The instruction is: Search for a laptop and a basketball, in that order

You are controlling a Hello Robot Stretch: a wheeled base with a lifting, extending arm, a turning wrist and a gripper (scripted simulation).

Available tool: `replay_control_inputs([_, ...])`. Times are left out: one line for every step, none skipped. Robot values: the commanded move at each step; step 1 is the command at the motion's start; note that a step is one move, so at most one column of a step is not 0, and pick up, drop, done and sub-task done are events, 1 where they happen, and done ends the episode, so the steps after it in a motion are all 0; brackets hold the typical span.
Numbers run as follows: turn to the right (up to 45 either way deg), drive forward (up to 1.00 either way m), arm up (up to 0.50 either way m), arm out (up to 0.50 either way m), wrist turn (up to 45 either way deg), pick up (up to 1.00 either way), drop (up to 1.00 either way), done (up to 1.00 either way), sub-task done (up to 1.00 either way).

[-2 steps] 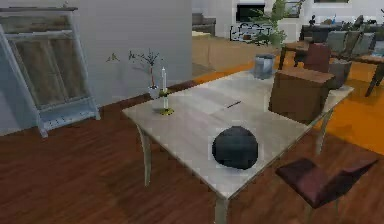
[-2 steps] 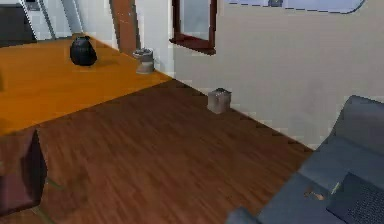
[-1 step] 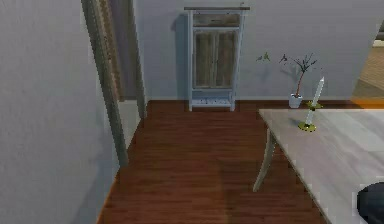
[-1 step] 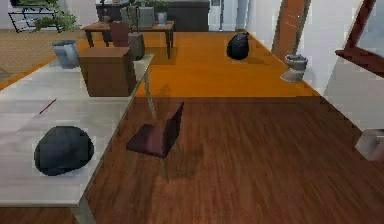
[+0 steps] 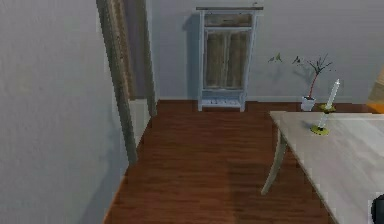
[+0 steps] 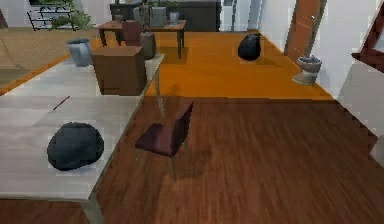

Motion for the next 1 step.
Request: replay_control_inputs([0.0,1.0,0.0,0.0,0.0,0.0,0.0,0.0,0.0])
